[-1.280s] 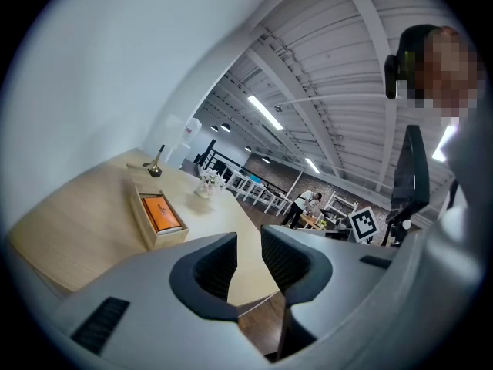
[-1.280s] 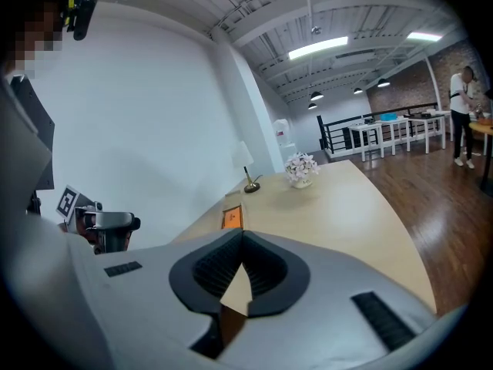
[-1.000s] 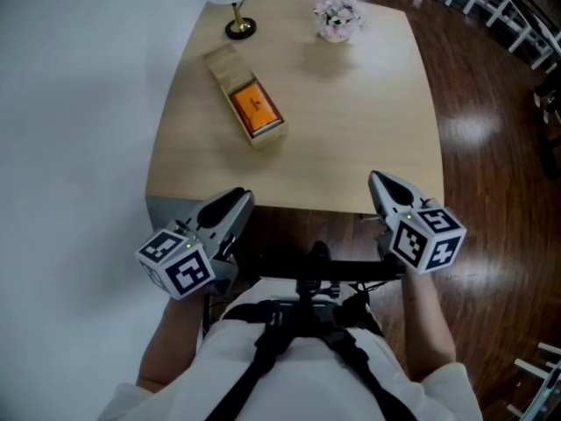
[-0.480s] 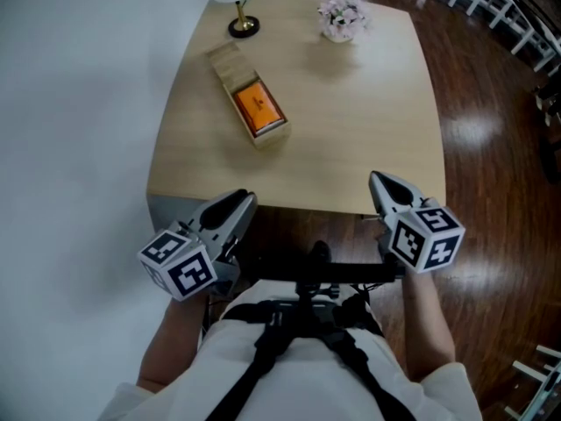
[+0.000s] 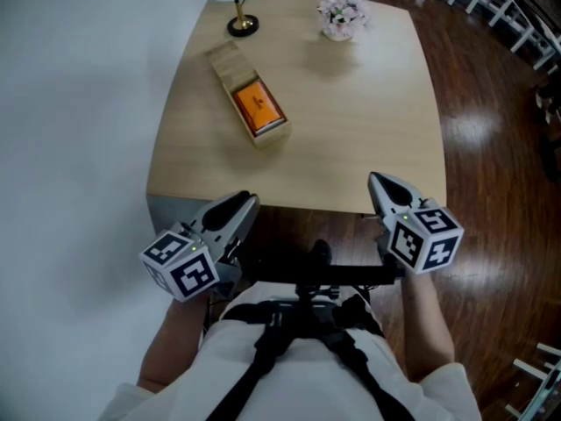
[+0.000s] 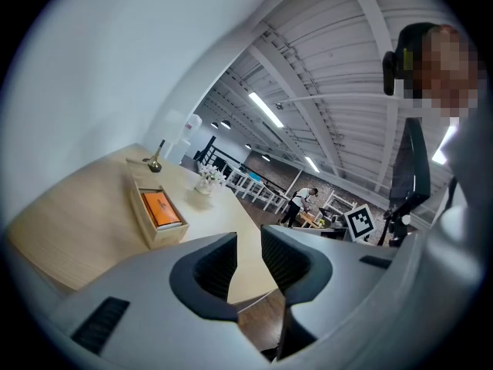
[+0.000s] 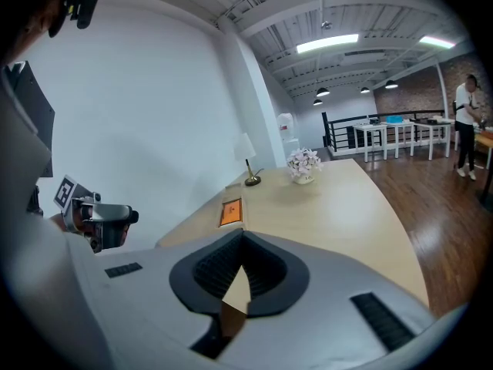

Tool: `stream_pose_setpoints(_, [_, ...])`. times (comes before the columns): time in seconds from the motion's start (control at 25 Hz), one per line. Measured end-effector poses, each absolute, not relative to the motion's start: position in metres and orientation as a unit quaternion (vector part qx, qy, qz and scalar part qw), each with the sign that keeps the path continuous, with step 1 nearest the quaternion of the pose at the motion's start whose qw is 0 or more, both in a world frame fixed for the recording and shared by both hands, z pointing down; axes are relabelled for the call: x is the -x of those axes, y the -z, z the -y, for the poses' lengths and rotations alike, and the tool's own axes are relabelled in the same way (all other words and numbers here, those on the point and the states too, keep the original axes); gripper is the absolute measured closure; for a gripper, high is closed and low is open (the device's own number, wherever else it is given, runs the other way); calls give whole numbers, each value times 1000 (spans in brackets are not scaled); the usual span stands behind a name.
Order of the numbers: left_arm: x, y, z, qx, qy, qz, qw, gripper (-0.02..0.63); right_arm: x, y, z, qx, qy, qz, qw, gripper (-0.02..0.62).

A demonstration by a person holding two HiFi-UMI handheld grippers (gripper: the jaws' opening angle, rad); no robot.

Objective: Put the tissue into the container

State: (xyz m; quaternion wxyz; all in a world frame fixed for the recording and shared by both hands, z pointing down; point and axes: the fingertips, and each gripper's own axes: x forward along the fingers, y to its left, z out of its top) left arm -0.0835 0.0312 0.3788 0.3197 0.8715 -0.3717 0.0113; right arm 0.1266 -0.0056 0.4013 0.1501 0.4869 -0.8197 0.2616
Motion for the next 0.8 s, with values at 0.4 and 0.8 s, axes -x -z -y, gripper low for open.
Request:
stream_pose_setpoints(0.4, [81, -379, -31, -874, -9, 367, 320, 505, -128, -403, 5, -489, -261, 818, 152, 595])
stream_pose_setpoints(0.8, [79, -383, -26, -873, -12, 367, 321, 506, -129, -408, 9, -488, -262, 818, 154, 595])
